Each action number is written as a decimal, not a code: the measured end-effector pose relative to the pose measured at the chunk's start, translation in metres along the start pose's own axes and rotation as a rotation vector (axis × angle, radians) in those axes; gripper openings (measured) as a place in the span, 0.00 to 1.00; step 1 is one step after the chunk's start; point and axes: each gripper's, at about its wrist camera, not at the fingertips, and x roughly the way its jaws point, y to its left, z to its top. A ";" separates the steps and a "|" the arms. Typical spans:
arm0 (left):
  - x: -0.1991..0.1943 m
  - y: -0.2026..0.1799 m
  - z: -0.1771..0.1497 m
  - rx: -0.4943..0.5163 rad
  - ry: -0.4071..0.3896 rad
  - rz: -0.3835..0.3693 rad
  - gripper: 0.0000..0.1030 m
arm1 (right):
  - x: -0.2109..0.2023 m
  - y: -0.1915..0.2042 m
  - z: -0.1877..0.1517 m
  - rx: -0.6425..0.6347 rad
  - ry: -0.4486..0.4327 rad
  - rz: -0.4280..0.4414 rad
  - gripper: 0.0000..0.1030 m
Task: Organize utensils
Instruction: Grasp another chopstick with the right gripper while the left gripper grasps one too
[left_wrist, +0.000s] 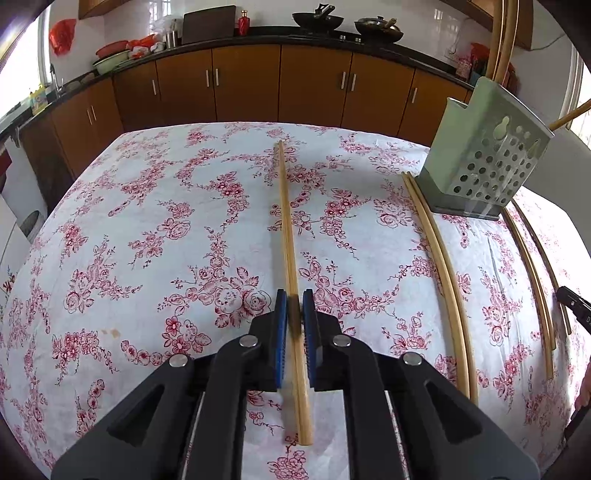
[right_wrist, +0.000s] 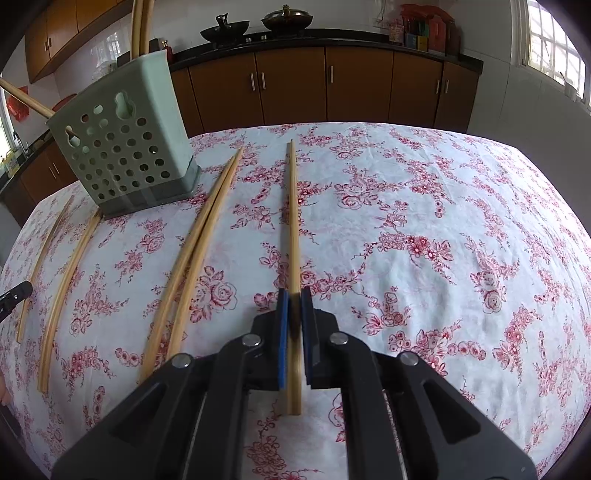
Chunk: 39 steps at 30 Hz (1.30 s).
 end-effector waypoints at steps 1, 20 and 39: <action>0.000 0.000 0.000 0.001 0.000 0.001 0.10 | 0.000 0.000 0.000 0.000 0.000 0.000 0.08; 0.001 0.000 -0.001 0.008 0.001 0.009 0.10 | 0.000 -0.001 -0.001 -0.002 0.001 0.000 0.09; 0.000 -0.001 -0.001 0.010 0.001 0.007 0.10 | -0.003 0.000 -0.002 -0.008 0.002 -0.008 0.09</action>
